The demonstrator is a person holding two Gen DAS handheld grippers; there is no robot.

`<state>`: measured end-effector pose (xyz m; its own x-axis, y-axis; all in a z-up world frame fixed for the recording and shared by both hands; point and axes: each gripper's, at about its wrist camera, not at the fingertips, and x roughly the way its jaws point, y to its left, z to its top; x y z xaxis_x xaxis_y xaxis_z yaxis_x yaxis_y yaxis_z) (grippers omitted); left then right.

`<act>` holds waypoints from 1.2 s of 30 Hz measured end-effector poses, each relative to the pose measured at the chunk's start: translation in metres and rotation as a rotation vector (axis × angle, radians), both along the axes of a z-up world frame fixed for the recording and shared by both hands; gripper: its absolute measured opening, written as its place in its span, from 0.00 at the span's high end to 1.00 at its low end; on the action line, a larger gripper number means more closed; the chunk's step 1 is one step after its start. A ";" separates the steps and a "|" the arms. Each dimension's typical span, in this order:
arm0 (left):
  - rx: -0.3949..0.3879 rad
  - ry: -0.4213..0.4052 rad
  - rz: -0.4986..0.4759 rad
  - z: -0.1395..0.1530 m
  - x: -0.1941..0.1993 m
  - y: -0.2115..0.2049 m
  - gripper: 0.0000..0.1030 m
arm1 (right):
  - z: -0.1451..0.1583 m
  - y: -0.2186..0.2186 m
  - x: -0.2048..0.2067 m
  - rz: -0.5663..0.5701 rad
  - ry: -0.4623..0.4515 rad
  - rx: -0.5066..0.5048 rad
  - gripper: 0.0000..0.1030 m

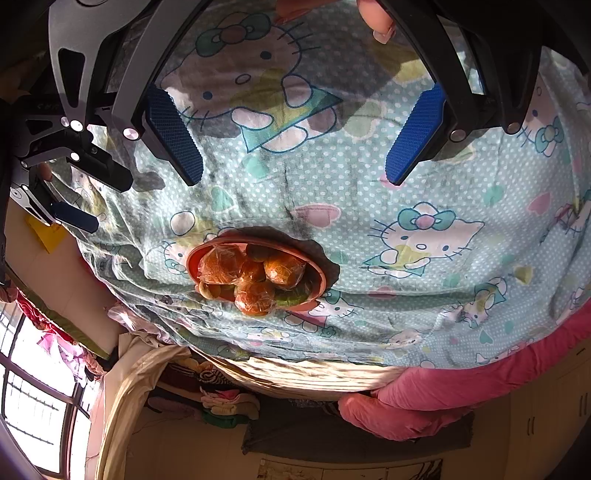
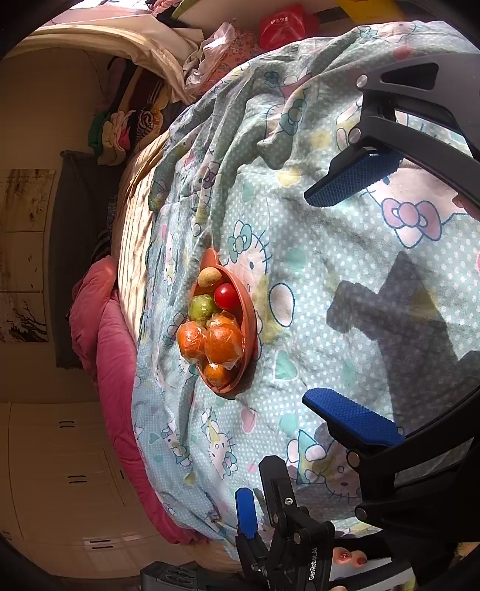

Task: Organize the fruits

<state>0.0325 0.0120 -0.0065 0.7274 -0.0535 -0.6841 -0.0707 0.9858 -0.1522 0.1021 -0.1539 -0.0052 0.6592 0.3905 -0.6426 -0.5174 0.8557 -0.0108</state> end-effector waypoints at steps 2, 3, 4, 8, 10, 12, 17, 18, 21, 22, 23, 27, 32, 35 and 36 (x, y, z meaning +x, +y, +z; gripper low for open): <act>-0.002 -0.001 -0.002 0.000 0.000 0.000 0.09 | 0.000 0.000 0.000 0.000 0.000 0.000 0.05; -0.002 0.000 0.000 0.000 0.000 0.000 0.09 | 0.000 0.000 0.000 -0.001 0.000 0.000 0.05; -0.004 -0.001 -0.002 0.000 0.000 0.000 0.09 | 0.000 0.000 0.000 -0.001 0.000 0.000 0.05; -0.008 0.001 0.000 0.000 0.001 0.000 0.09 | 0.000 0.000 0.000 -0.002 0.000 -0.001 0.05; -0.015 0.000 0.000 0.000 0.001 0.001 0.09 | 0.000 0.000 0.000 0.000 0.001 0.000 0.05; -0.014 0.000 0.002 0.000 0.000 0.001 0.09 | -0.001 0.000 0.000 0.000 0.003 -0.001 0.05; -0.012 0.000 0.004 0.000 0.000 0.001 0.09 | -0.001 -0.001 0.000 -0.002 0.002 -0.001 0.05; -0.012 0.000 0.005 0.000 0.000 0.001 0.09 | -0.001 -0.001 0.001 -0.002 0.003 -0.001 0.05; -0.012 -0.001 0.007 0.000 0.000 0.001 0.09 | -0.001 -0.001 0.001 -0.002 0.003 -0.002 0.05; -0.012 0.000 0.004 0.000 0.000 0.001 0.09 | -0.001 -0.001 0.001 -0.002 0.003 -0.002 0.05; -0.011 0.001 0.005 0.000 0.000 0.001 0.09 | -0.001 -0.001 0.001 -0.002 0.002 -0.001 0.04; -0.013 -0.001 0.007 0.000 0.000 0.002 0.09 | -0.001 -0.001 0.001 -0.003 0.002 -0.001 0.05; -0.015 -0.001 0.005 -0.001 0.000 0.002 0.09 | -0.001 -0.001 0.001 -0.002 0.002 -0.002 0.05; -0.014 0.000 0.005 -0.001 0.000 0.002 0.09 | -0.002 -0.001 0.001 -0.002 0.002 -0.001 0.05; -0.015 0.001 0.005 -0.001 0.000 0.002 0.09 | -0.002 -0.001 0.001 -0.003 0.003 -0.001 0.05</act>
<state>0.0323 0.0140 -0.0073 0.7272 -0.0603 -0.6837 -0.0752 0.9831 -0.1667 0.1028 -0.1549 -0.0067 0.6586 0.3880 -0.6447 -0.5151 0.8571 -0.0103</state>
